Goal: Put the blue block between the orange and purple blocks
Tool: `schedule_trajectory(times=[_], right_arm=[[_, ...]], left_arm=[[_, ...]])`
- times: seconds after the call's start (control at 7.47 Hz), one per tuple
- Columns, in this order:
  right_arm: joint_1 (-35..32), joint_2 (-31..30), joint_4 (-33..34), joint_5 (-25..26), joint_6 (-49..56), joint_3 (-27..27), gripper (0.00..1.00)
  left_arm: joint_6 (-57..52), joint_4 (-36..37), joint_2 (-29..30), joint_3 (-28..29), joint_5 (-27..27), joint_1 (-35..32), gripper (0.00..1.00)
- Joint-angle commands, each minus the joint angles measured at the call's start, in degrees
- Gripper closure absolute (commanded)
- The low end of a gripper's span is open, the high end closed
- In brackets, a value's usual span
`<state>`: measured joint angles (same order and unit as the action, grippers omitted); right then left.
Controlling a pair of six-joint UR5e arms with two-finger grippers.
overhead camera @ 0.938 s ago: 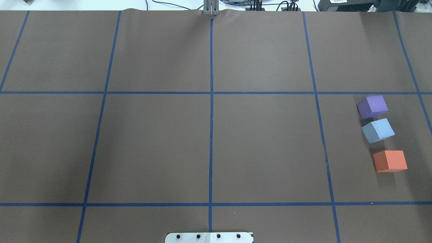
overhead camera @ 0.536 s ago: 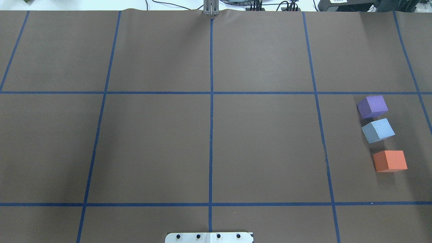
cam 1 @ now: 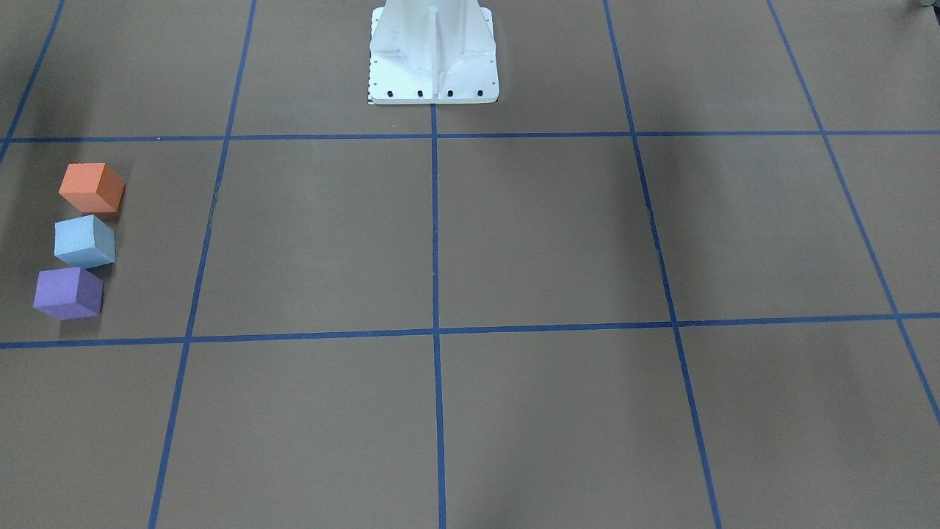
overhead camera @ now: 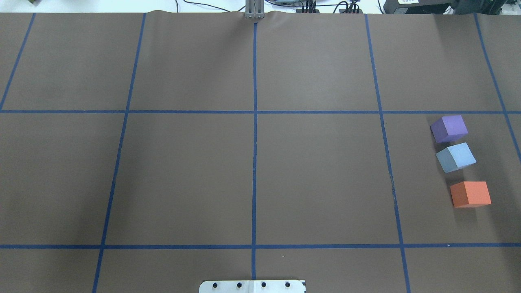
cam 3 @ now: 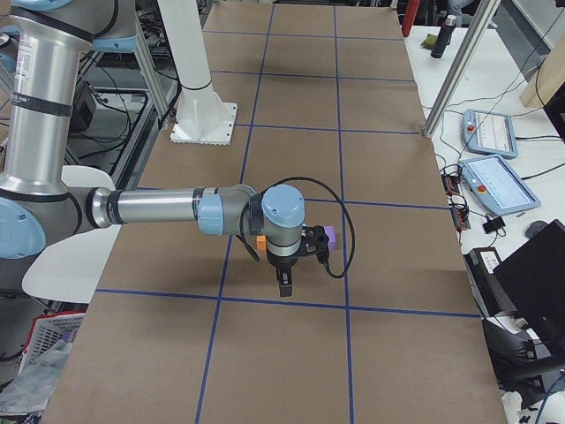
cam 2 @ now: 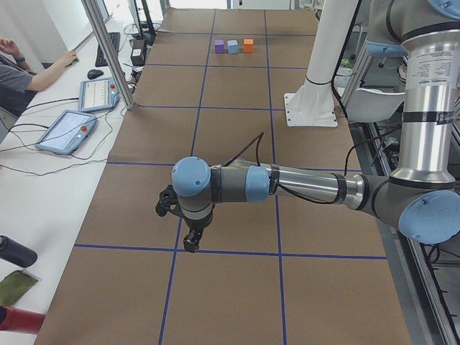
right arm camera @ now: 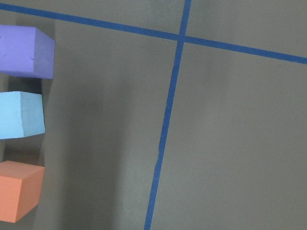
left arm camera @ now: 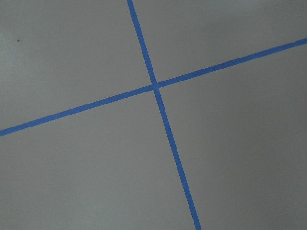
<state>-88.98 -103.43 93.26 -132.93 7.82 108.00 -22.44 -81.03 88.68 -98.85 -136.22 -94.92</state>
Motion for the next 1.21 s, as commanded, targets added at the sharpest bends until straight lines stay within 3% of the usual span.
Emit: schedule_trajectory(times=[0.0, 1.07], right_arm=[[0.0, 0.1, 0.0, -1.1, -0.1, 0.0, 0.00], [0.2, 0.2, -1.1, -2.0, -2.1, 0.1, 0.00]], left_arm=[[0.2, -0.4, -0.1, 0.4, 0.4, 0.0, 0.00], [0.5, -0.2, -0.1, 0.1, 0.4, 0.0, 0.00]])
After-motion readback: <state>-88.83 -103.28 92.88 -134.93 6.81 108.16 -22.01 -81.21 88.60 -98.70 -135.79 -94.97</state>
